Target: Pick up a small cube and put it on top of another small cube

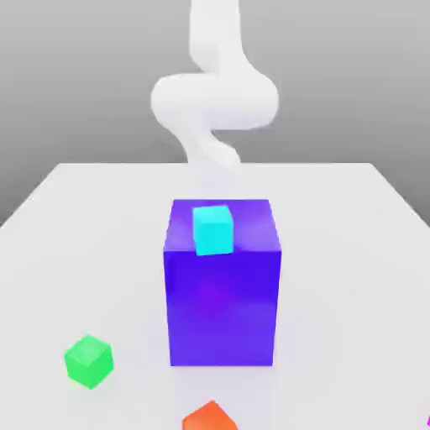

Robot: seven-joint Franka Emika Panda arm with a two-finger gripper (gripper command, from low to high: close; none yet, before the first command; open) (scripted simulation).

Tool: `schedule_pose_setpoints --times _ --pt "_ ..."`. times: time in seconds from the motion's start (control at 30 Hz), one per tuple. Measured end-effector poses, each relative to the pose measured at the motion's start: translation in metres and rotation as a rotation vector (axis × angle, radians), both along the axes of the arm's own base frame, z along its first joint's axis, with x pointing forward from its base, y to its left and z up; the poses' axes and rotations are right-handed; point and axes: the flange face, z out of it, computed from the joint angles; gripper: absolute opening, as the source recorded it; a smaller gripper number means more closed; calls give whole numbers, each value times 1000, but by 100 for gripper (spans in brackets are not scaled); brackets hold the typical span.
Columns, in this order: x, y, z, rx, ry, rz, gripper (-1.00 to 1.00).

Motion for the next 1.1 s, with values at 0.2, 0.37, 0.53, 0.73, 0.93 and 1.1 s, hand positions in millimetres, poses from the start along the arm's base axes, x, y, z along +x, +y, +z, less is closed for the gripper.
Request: schedule_pose_setpoints --times 0.2,0.37,0.53,0.73,0.93,1.1 --pt "68 51 -67 -64 138 94 0" --pt "110 98 -133 -112 247 180 0" --pt "138 148 -208 -155 354 274 0" --pt "148 213 -305 -199 479 402 0" --pt "138 266 -407 -229 605 517 0" --pt "113 306 -492 -244 701 611 0"
